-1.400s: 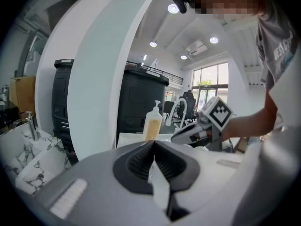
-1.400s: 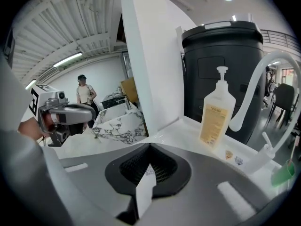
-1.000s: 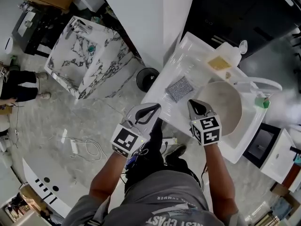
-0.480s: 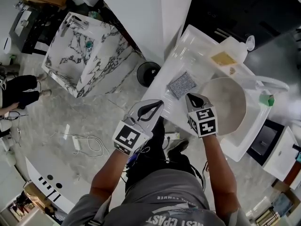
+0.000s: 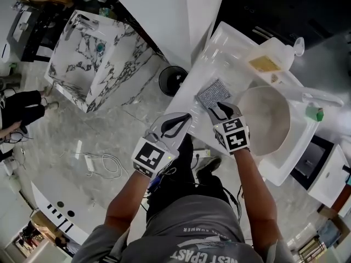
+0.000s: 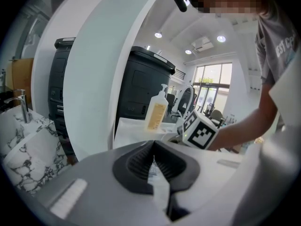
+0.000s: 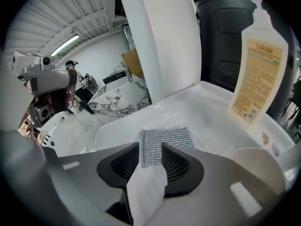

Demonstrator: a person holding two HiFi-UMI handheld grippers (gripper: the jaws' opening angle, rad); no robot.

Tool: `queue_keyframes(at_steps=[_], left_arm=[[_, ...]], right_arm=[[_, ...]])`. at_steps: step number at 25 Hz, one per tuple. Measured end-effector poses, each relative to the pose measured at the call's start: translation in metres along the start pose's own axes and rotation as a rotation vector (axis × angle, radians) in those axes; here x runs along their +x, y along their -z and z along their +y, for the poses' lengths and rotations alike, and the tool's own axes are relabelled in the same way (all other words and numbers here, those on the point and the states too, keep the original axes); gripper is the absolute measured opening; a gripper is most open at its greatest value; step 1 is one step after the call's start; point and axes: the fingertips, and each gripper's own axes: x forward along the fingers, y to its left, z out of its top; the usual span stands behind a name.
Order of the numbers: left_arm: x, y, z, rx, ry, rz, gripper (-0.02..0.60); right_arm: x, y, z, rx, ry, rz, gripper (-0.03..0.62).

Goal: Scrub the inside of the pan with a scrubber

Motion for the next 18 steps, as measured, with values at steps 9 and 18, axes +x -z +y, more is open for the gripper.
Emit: queue_keyframes(at_steps=[9, 18], left_arm=[[0.008, 0.011, 0.007, -0.017, 0.013, 0.019, 0.003], [0.010, 0.022, 0.017, -0.036, 0.010, 0.035, 0.002]], right_arm=[[0.034, 0.016, 0.001, -0.041, -0.006, 0.084, 0.201], [0.057, 0.016, -0.003, -0.107, 0.042, 0.144, 0.184]])
